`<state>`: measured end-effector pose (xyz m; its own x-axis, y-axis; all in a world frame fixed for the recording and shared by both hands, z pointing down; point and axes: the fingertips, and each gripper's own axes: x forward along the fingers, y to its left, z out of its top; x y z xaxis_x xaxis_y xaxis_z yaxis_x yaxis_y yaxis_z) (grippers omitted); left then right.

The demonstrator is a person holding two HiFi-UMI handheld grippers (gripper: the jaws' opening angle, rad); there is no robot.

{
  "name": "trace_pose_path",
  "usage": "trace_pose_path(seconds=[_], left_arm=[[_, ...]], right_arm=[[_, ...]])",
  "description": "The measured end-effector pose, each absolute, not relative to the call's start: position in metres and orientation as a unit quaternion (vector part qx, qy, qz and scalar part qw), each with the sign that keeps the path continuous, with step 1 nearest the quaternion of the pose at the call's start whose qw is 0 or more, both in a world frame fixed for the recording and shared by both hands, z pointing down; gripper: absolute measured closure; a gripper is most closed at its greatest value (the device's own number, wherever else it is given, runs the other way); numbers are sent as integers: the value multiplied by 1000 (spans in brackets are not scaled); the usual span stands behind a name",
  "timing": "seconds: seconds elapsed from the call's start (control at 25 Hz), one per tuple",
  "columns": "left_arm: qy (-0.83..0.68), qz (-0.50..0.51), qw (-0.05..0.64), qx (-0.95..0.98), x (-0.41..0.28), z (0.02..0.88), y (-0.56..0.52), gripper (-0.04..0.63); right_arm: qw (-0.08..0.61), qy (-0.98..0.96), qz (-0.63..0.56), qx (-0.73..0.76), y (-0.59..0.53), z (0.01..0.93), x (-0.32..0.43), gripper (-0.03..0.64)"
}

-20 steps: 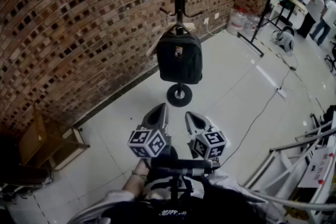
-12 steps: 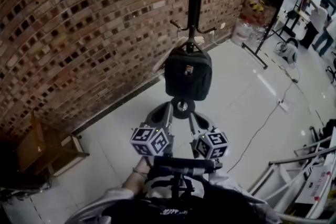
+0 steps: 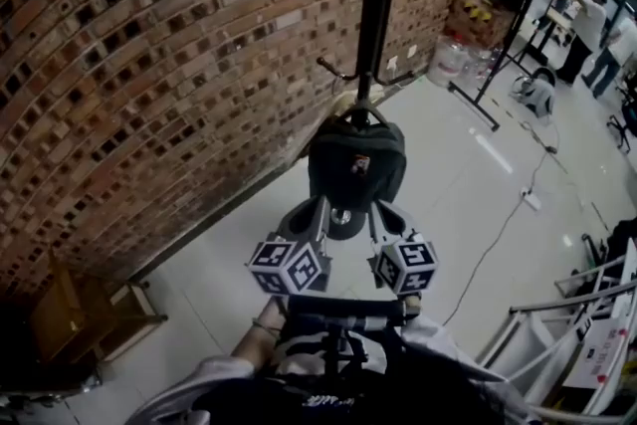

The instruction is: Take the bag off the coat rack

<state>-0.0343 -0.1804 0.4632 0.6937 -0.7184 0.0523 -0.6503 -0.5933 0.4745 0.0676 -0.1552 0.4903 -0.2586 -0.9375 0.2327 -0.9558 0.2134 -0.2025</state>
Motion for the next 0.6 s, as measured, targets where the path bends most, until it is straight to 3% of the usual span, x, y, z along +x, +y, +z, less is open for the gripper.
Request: trace_pose_path(seconds=[0.6], left_arm=[[-412,-54,250,875,-25,483,-242,597]], right_arm=[[83,-773,52,627,-277,464,120,612]])
